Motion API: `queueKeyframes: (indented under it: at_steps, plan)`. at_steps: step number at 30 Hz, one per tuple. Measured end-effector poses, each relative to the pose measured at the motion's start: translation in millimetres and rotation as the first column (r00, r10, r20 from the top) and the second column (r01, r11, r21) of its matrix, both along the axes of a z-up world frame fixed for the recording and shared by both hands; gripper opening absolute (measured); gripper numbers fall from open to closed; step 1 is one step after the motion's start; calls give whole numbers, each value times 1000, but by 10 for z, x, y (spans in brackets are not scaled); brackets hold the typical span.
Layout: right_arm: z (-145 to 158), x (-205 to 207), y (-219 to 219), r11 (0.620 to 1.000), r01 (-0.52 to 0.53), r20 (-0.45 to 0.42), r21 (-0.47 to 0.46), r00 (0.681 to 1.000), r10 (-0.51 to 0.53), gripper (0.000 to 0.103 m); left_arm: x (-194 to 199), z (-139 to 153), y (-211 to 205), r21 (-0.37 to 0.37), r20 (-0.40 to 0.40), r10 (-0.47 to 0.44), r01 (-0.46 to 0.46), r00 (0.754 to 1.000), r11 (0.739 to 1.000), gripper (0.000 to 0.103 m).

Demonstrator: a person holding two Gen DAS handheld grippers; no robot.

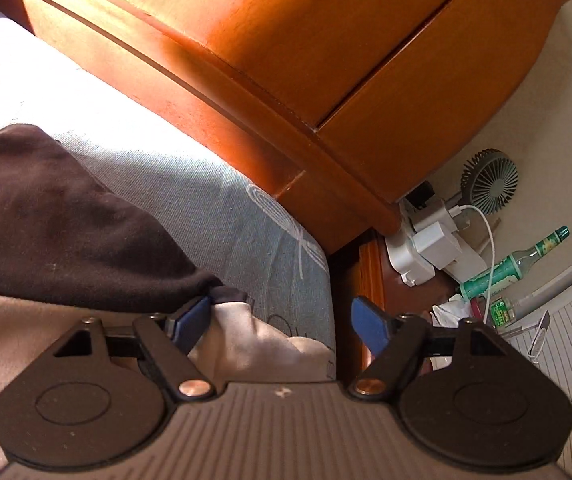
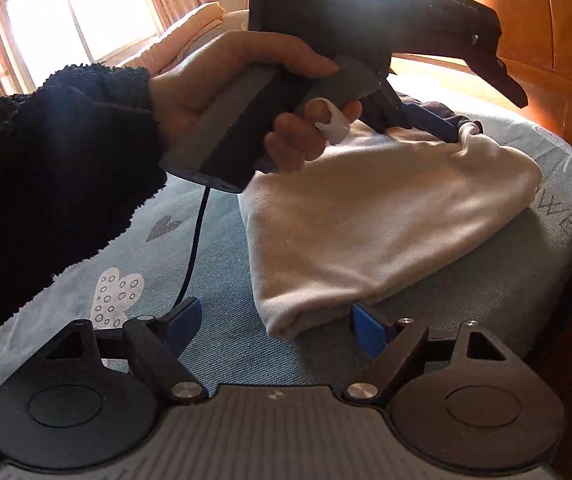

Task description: Fold clothes

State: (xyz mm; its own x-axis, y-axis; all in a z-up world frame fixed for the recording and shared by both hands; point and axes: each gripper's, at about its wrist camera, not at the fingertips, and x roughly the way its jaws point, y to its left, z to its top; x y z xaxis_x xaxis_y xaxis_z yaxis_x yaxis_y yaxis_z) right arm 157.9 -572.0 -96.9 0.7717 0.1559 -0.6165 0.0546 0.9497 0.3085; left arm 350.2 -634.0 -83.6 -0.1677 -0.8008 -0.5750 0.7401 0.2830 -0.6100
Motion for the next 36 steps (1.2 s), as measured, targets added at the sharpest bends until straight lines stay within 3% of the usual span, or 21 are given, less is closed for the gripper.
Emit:
queueKeyframes:
  at_steps: [6, 10, 13, 17, 18, 19, 21, 24, 27, 29, 31, 36]
  plan:
    - [193, 36, -133, 997, 28, 71, -74, 997, -23, 86, 12, 462, 303, -80, 24, -19, 21, 1000, 997, 79]
    - [337, 285, -415, 987, 80, 137, -139, 989, -61, 86, 42, 638, 695, -57, 108, 12, -6, 994, 998, 79]
    - [369, 551, -668, 984, 112, 166, -135, 982, -89, 86, 171, 594, 860, -20, 98, 37, -35, 995, 999, 79]
    - [180, 800, -925, 971, 190, 113, -147, 978, -174, 86, 392, 380, 896, 52, 113, 119, -126, 986, 991, 79]
    - [97, 829, -995, 958, 230, 76, -173, 973, -220, 81, 453, 322, 905, 65, 122, 153, -162, 981, 985, 78]
    - [47, 826, -1042, 951, 253, 60, -179, 967, -247, 75, 504, 285, 924, 61, 111, 182, -189, 977, 980, 76]
    - [57, 734, -1045, 955, 260, 72, -146, 965, -252, 76, 539, 286, 974, 33, 80, 221, -224, 972, 974, 77]
    - [141, 619, -882, 949, 251, 84, -190, 967, -239, 80, 465, 400, 1039, 5, 76, 211, -212, 975, 977, 78]
    - [221, 601, -804, 961, 223, 74, -164, 974, -214, 80, 293, 557, 1112, 25, 139, 172, -177, 975, 984, 78]
    - [306, 619, -723, 967, 202, 79, -154, 978, -192, 80, 148, 692, 1221, 43, 244, 171, -187, 955, 981, 79]
    - [391, 637, -643, 973, 180, 85, -143, 982, -169, 81, 22, 819, 1396, 51, 348, 187, -217, 919, 975, 81]
    - [556, 775, -444, 985, 121, 109, -125, 988, -107, 82, -133, 925, 2048, 67, 449, 250, -312, 858, 948, 92]
